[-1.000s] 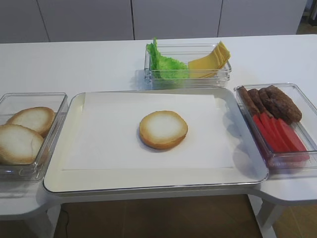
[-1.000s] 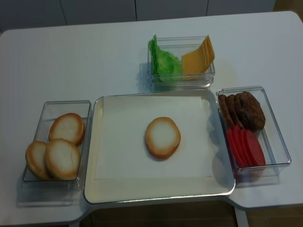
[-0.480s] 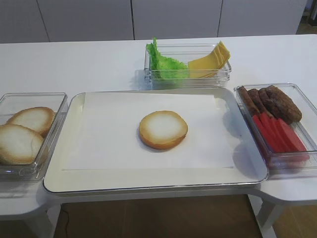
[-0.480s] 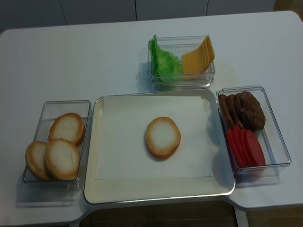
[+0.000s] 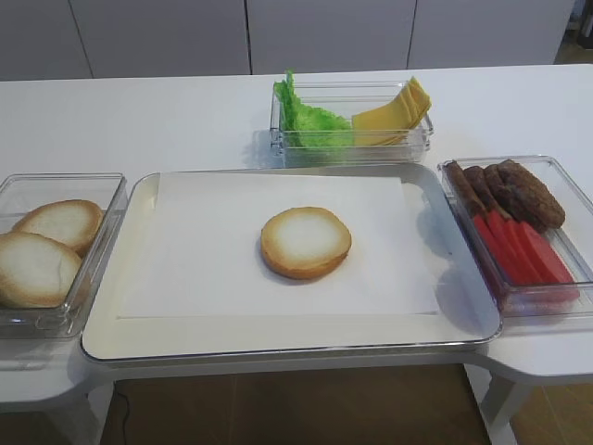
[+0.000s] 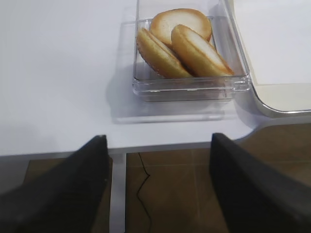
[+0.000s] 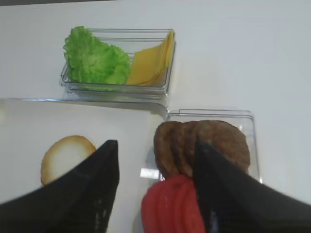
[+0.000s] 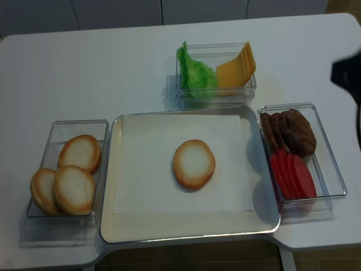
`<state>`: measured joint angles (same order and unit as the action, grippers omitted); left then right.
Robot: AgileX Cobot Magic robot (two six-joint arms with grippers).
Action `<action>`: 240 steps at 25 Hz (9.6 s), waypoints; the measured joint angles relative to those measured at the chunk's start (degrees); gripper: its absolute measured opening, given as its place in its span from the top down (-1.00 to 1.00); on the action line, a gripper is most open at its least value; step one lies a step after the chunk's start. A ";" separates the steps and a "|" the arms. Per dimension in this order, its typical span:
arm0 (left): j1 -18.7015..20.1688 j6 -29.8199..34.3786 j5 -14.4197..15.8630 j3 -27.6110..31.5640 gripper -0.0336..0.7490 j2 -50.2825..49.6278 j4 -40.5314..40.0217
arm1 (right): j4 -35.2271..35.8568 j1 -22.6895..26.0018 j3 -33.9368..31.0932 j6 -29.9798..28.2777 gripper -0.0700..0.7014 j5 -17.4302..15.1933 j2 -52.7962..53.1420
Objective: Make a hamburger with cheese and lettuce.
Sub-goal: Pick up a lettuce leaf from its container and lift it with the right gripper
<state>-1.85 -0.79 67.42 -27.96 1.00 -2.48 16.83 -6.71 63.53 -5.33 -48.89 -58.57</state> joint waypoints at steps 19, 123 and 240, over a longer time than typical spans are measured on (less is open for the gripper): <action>0.00 0.00 0.00 0.00 -0.30 0.00 0.09 | 15.84 -8.32 32.92 -9.90 -0.15 0.60 -46.67; 0.00 0.00 0.00 0.00 -0.30 0.00 0.09 | 40.41 -5.93 51.02 -23.51 0.23 -3.80 -71.09; 0.08 0.00 0.00 0.00 -0.30 0.00 0.09 | 31.98 -7.64 51.11 -23.41 0.79 -6.57 -66.25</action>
<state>-1.76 -0.79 67.42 -27.96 1.00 -2.39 48.81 -14.36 114.63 -28.74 -55.45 -124.83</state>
